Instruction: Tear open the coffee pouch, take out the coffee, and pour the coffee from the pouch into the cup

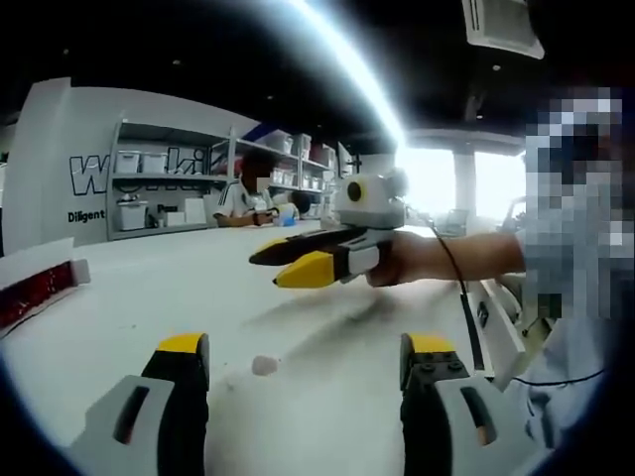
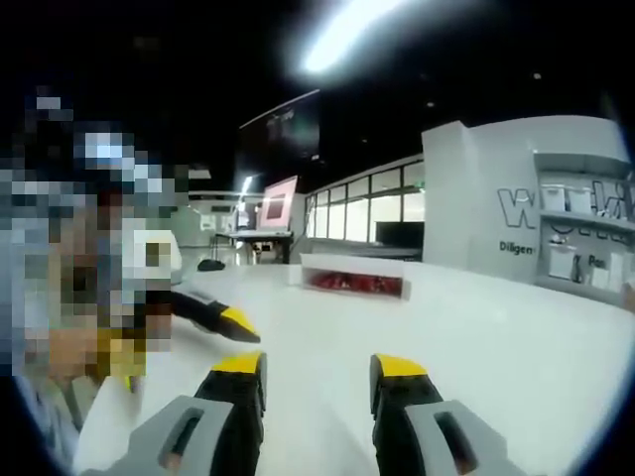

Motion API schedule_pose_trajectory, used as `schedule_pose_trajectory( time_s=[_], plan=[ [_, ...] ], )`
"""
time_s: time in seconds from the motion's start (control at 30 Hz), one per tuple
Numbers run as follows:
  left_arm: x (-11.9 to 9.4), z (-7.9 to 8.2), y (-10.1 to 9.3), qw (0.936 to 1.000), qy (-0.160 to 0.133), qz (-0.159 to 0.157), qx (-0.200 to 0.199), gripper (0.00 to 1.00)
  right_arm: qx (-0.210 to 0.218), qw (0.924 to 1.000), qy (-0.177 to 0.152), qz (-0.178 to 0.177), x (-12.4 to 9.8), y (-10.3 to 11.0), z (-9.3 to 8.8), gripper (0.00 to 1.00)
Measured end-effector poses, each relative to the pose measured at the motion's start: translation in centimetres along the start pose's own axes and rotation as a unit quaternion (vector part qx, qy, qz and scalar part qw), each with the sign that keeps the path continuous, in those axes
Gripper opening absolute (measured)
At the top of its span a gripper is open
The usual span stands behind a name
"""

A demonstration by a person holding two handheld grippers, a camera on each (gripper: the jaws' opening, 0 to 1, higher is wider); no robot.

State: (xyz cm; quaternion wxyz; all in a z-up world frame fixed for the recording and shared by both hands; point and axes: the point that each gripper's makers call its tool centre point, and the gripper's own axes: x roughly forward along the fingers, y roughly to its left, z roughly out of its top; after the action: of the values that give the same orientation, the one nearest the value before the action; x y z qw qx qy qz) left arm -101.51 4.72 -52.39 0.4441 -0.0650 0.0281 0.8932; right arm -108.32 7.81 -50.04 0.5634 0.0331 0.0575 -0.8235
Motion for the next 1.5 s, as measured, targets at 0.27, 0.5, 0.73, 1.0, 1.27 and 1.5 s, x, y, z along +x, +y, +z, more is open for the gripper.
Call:
schedule_pose_trajectory(
  time_s=[0.27,0.5,0.73,1.0,1.27,1.5],
  plan=[
    [0.0,0.1,0.0,1.0,-0.002,0.001,0.003,0.8,-0.002,1.0,0.002,0.004,0.5,0.3,0.2,0.42],
    [-0.1,0.1,0.1,0.9999,-0.003,0.01,0.009,0.8,-0.003,1.0,0.004,0.004,0.9,0.5,0.2,0.42],
    [-0.1,0.2,0.3,0.9998,-0.004,0.015,0.009,0.8,-0.005,1.0,0.007,0.003,1.1,0.3,0.2,0.42],
    [-0.3,0.2,0.0,0.9998,-0.006,0.016,0.009,0.8,-0.006,0.9999,0.008,0.003,1.4,0.3,0.2,0.42],
    [-0.4,0.1,-0.3,0.9998,-0.007,0.016,0.01,0.8,-0.006,1.0,0.005,-0.001,1.7,0.1,0.4,0.42],
    [-0.5,0.1,-0.6,0.9998,-0.008,0.015,0.011,0.8,-0.007,1.0,0.005,0.0,2.0,0.0,0.4,0.42]
  ],
)
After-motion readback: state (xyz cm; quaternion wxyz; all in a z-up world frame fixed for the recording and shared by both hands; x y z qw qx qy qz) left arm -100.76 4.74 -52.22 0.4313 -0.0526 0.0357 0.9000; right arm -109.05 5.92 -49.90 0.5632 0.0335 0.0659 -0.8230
